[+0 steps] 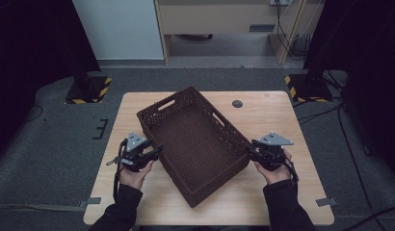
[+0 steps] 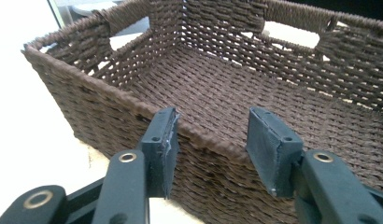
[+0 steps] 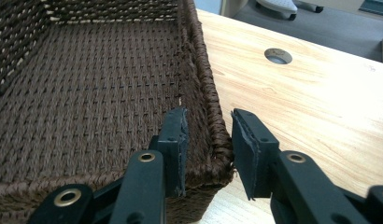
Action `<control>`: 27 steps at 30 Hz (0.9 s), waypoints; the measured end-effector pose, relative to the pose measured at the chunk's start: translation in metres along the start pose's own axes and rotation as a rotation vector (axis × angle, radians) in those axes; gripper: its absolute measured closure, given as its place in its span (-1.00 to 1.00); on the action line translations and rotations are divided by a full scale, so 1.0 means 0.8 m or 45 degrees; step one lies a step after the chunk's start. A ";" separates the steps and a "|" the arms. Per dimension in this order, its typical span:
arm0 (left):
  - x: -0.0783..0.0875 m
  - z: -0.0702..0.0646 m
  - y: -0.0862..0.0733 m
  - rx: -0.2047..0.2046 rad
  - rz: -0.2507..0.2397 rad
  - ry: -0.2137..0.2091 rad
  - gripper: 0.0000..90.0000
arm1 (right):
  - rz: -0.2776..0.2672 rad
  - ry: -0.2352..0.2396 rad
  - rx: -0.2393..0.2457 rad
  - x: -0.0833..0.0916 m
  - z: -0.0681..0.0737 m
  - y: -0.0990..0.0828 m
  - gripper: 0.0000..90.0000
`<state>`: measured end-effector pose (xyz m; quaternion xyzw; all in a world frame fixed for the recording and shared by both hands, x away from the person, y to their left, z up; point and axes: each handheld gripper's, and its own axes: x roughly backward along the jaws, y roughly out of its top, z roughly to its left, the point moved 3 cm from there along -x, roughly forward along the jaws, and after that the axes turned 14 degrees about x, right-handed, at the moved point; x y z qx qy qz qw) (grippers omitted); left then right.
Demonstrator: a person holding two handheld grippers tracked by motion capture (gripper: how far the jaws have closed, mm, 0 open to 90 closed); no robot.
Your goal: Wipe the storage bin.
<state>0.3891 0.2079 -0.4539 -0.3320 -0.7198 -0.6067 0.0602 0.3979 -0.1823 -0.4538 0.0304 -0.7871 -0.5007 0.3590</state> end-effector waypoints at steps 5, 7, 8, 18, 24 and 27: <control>-0.007 -0.002 0.000 -0.015 0.001 0.013 0.19 | -0.038 0.007 0.008 -0.008 -0.010 0.002 0.40; -0.007 -0.002 0.000 -0.020 0.003 0.015 0.18 | -0.030 0.004 0.032 -0.016 -0.014 0.001 0.42; -0.007 -0.002 0.000 -0.026 0.002 0.016 0.18 | -0.027 0.003 0.035 -0.018 -0.016 0.000 0.42; -0.012 0.006 0.003 -0.040 -0.009 0.036 0.14 | -0.026 0.033 0.129 -0.026 -0.013 -0.001 0.46; -0.014 0.011 0.005 -0.032 -0.012 0.050 0.14 | -0.042 0.051 0.109 -0.025 -0.008 0.001 0.51; -0.013 0.010 0.004 -0.026 -0.017 0.068 0.12 | -0.051 0.083 0.088 -0.025 -0.005 0.002 0.73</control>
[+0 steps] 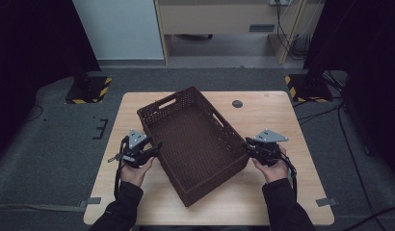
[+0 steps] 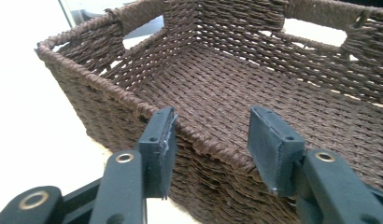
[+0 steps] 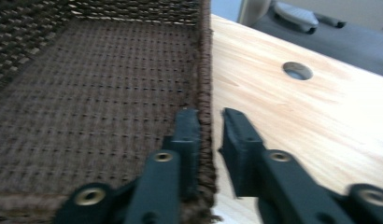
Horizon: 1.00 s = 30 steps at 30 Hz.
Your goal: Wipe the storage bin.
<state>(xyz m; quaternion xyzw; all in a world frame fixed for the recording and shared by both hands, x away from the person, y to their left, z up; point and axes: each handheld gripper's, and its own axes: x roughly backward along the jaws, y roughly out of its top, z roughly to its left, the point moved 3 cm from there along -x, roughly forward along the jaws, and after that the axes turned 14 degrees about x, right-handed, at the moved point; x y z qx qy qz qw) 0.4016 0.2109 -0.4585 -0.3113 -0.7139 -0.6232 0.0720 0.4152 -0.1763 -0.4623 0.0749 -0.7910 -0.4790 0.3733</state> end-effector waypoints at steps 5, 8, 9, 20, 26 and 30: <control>0.007 -0.003 -0.001 0.006 -0.003 0.002 0.07 | 0.013 -0.009 0.001 0.002 0.007 0.000 0.81; 0.010 -0.006 -0.005 0.010 0.001 -0.021 0.04 | 0.012 0.034 -0.040 0.009 0.012 0.000 0.80; 0.009 -0.008 -0.007 0.004 0.009 -0.016 0.04 | 0.010 0.045 -0.049 0.011 0.015 -0.001 0.79; -0.001 -0.003 -0.002 -0.014 0.006 0.031 0.16 | -0.083 0.061 -0.067 0.011 0.006 0.012 0.66; -0.002 -0.002 -0.002 -0.022 0.004 0.036 0.17 | -0.066 0.114 -0.050 -0.004 0.009 0.015 0.76; 0.001 -0.006 -0.004 -0.032 0.011 0.030 0.01 | -0.059 0.118 -0.054 -0.003 0.012 0.015 0.84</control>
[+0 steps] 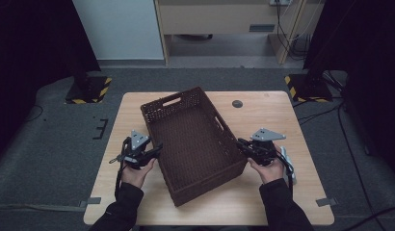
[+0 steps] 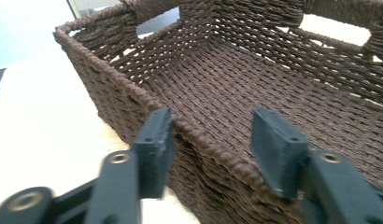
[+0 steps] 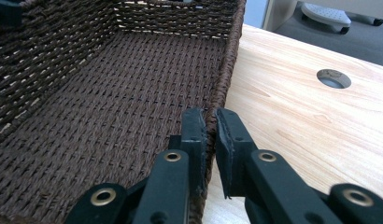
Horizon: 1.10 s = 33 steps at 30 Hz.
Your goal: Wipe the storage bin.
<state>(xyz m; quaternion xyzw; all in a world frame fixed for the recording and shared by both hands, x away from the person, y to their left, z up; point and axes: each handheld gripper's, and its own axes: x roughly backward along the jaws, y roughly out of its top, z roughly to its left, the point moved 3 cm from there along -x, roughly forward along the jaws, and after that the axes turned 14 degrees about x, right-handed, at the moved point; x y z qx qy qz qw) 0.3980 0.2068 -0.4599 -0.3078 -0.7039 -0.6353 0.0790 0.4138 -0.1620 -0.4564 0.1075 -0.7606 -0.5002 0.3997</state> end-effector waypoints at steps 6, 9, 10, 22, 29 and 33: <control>0.004 -0.007 -0.007 -0.054 0.002 0.042 0.02 | 0.014 0.036 0.004 0.010 0.014 0.000 0.84; 0.002 -0.002 -0.005 -0.031 0.001 0.034 0.10 | 0.022 0.071 0.016 0.015 0.018 0.001 0.84; 0.002 -0.001 -0.004 -0.029 0.004 0.040 0.11 | 0.014 0.068 0.016 0.016 0.017 0.003 0.85; -0.006 0.010 0.000 -0.022 -0.012 0.033 0.18 | -0.031 0.047 0.043 -0.009 0.018 0.008 0.71; 0.002 0.005 -0.006 -0.021 -0.009 -0.006 0.01 | -0.009 0.042 0.056 -0.006 0.027 0.007 0.72; 0.002 0.006 -0.007 -0.027 0.000 0.038 0.12 | -0.014 0.103 0.024 0.003 0.037 0.005 0.68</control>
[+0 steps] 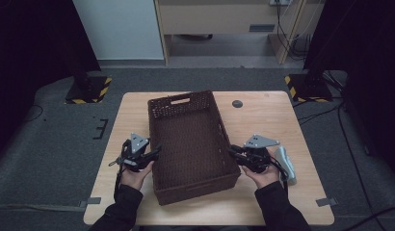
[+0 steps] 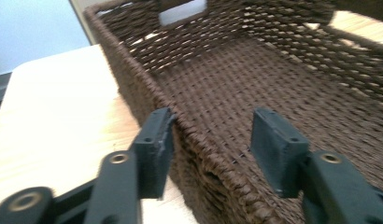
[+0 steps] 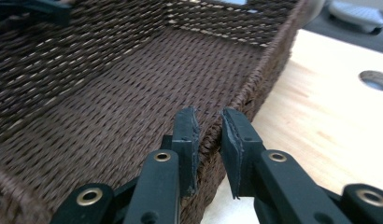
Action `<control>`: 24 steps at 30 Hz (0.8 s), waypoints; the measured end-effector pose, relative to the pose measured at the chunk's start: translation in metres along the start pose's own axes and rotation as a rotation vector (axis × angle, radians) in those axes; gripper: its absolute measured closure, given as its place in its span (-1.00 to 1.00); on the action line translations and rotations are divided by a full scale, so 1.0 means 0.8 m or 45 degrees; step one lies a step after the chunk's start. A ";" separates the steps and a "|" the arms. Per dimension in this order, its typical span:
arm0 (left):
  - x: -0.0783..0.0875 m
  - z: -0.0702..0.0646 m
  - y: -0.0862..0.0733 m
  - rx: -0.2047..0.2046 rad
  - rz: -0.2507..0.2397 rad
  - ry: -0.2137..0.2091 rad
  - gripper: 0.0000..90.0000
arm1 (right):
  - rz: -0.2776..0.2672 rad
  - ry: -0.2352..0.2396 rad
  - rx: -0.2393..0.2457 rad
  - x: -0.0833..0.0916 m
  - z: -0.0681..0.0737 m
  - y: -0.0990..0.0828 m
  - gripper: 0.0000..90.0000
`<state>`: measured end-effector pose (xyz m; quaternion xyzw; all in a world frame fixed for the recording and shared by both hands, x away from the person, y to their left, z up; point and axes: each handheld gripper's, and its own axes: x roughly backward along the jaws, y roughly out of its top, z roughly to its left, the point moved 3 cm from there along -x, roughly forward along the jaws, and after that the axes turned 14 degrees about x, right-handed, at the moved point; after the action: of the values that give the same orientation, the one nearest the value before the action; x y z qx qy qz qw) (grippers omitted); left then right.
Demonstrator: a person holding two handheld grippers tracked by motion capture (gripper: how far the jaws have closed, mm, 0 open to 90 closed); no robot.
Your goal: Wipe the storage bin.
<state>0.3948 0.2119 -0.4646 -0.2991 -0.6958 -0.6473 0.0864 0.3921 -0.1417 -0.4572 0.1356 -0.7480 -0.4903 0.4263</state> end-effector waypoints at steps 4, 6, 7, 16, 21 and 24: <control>-0.003 0.009 0.003 0.055 0.012 -0.042 0.24 | 0.009 0.005 0.023 0.002 0.000 0.005 0.61; -0.005 0.009 0.004 0.052 0.013 -0.035 0.25 | -0.017 -0.020 0.017 0.000 -0.003 0.008 0.52; -0.007 0.009 0.005 0.042 0.009 -0.024 0.26 | -0.023 -0.028 0.017 -0.001 -0.004 0.009 0.49; -0.010 0.011 0.004 0.017 -0.004 -0.027 0.24 | 0.001 -0.053 0.029 -0.022 -0.006 0.008 0.56; -0.006 0.008 0.001 0.008 0.007 -0.026 0.10 | -0.007 -0.043 0.010 -0.017 0.000 0.007 0.61; -0.002 0.010 -0.001 0.032 0.013 -0.048 0.14 | -0.004 -0.024 -0.002 -0.012 0.007 0.006 0.60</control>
<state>0.3977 0.2194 -0.4670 -0.3138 -0.7037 -0.6324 0.0804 0.3949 -0.1301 -0.4587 0.1318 -0.7513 -0.4930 0.4184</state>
